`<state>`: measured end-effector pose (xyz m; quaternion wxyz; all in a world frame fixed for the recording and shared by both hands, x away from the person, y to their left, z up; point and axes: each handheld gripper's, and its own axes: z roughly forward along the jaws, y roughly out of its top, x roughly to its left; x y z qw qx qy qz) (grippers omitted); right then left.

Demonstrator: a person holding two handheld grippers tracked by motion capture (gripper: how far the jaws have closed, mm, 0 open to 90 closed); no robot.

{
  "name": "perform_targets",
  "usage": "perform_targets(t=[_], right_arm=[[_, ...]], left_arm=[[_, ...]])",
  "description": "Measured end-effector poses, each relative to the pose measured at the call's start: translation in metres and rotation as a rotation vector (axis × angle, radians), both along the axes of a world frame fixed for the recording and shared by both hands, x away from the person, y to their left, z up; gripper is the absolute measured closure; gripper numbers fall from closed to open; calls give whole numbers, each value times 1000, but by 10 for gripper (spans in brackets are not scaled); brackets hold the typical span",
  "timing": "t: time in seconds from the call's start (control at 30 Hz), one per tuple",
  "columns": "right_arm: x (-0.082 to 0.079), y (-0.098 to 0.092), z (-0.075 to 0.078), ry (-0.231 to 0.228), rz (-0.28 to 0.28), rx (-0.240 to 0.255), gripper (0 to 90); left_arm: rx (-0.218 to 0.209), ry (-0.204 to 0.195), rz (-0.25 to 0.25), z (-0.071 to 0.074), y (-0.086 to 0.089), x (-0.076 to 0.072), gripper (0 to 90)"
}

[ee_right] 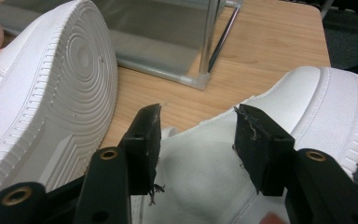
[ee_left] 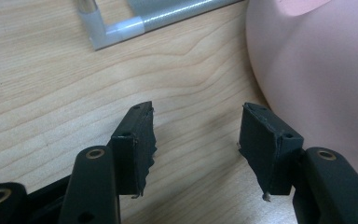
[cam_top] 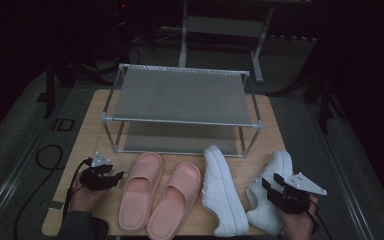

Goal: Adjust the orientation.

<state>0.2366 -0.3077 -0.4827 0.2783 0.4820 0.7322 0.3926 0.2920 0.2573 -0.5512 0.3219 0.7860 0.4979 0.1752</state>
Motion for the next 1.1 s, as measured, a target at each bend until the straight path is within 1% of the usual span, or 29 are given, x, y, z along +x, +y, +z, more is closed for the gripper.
perform_targets(t=[0.1, 0.13, 0.3, 0.37, 0.43, 0.47, 0.53, 0.6, 0.67, 0.73, 0.83, 0.9, 1.0, 1.03, 1.1], right_arm=[[0, 2, 0, -6, 4, -11, 467], [0, 3, 0, -6, 5, -15, 458], [-2, 4, -1, -8, 9, -15, 432], [-2, 3, -1, -9, 10, -14, 429], [-2, 4, -1, -10, 13, -16, 426], [-2, 3, -1, -10, 13, -15, 426], [-2, 3, -1, -12, 13, -13, 427], [-2, 3, -1, -16, 9, -12, 433], [-3, 3, -1, -16, 8, -11, 433], [-3, 3, -1, -15, 9, -11, 432], [-3, 2, -1, -15, 11, -11, 432], [-3, 2, -1, -16, 12, -10, 432], [-3, 2, -1, -16, 13, -8, 431], [-3, 2, -1, -16, 13, -8, 432], [-3, 2, -1, -16, 13, -11, 431]], left_arm=[[-11, 6, -3, 1, 1, -1, 476], [-13, 3, -5, 2, 0, -2, 483], [-28, 1, -12, 6, -2, -6, 464], [-30, -4, -12, 8, -3, -7, 457], [-23, -16, -16, 13, -5, -11, 460], [-31, -24, -21, 17, -5, -12, 462], [-54, -31, -37, 24, -6, -16, 469], [-71, -48, -56, 33, -8, -21, 486], [-94, -59, -79, 40, -11, -27, 523], [-103, -72, -100, 47, -14, -33, 551], [-111, -72, -141, 55, -20, -42, 608], [-103, -73, -181, 59, -25, -49, 646], [-73, -67, -232, 61, -33, -56, 692], [-64, -56, -242, 61, -36, -57, 709], [-38, -23, -269, 58, -41, -58, 748]])
